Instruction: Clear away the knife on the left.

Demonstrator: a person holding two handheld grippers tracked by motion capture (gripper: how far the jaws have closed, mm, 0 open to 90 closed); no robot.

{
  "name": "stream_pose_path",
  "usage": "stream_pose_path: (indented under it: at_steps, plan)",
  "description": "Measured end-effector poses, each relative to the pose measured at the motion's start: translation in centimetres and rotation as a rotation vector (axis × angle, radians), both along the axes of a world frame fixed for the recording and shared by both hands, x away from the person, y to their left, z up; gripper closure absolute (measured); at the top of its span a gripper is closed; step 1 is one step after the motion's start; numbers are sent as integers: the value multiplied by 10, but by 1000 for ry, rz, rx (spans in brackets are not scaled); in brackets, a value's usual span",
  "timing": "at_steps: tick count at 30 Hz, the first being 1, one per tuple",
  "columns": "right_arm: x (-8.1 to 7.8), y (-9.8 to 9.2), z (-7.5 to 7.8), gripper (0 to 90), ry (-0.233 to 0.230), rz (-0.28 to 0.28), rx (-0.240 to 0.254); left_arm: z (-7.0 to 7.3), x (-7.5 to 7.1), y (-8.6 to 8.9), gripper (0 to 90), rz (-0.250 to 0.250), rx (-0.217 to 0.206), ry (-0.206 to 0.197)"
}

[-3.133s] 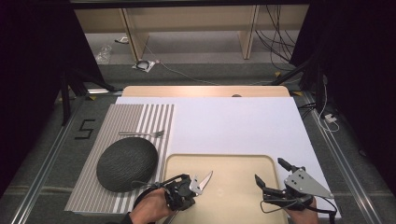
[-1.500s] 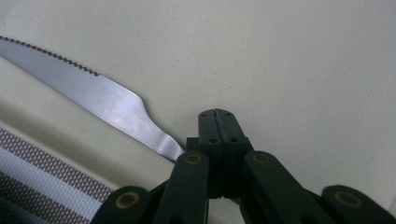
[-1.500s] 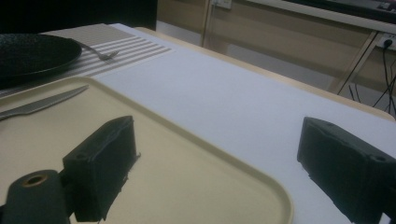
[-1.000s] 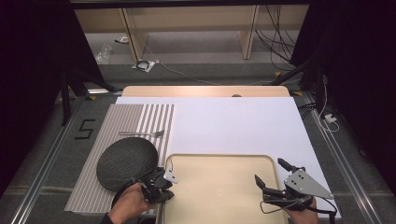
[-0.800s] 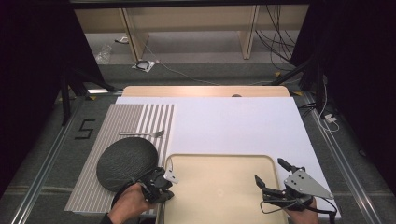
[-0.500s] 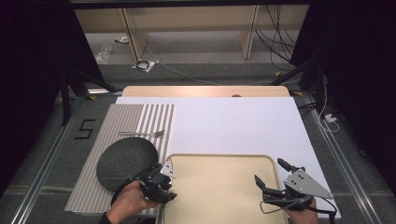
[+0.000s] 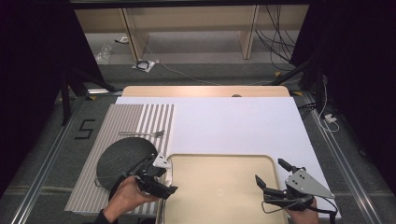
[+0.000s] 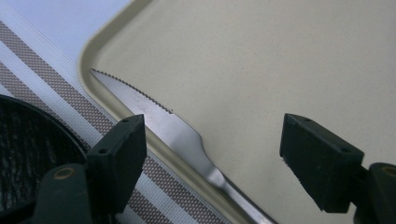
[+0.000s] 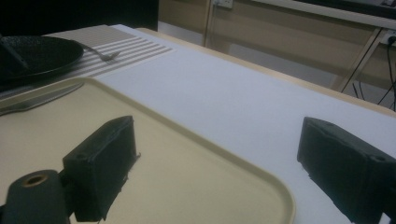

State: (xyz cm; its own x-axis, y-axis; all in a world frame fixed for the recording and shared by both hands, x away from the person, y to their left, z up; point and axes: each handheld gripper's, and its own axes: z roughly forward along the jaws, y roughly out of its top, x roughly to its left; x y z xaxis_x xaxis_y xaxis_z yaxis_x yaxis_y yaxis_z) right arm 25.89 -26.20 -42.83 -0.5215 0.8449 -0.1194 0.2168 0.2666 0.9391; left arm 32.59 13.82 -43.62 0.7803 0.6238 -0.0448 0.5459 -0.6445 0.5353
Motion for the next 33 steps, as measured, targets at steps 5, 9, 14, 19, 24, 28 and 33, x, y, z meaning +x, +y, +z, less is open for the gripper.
stream_pose_path:
  at_steps: [5, 9, 14, 19, 24, 28, 33]
  plan:
    - [1, -1, 0, 126, 7, 3, 6, 4, 4, 6, 201, 24, -15, -7]
    - [1, -2, -1, 125, 7, 4, 10, 6, 7, 11, 194, 42, -27, -23]
    - [1, -2, -1, 125, 10, 7, 10, 10, 10, 18, 180, 77, -51, -56]
    - [1, -3, -1, 125, 6, 8, 12, 13, 13, 27, 168, 117, -76, -83]
    - [0, -2, -1, 126, 5, 11, 7, 15, 15, 38, 160, 159, -96, -96]
    - [0, -2, 0, 126, 6, 11, 5, 16, 17, 45, 161, 178, -104, -106]
    - [-1, -2, 0, 126, 11, 8, -1, 17, 19, 52, 161, 209, -110, -118]
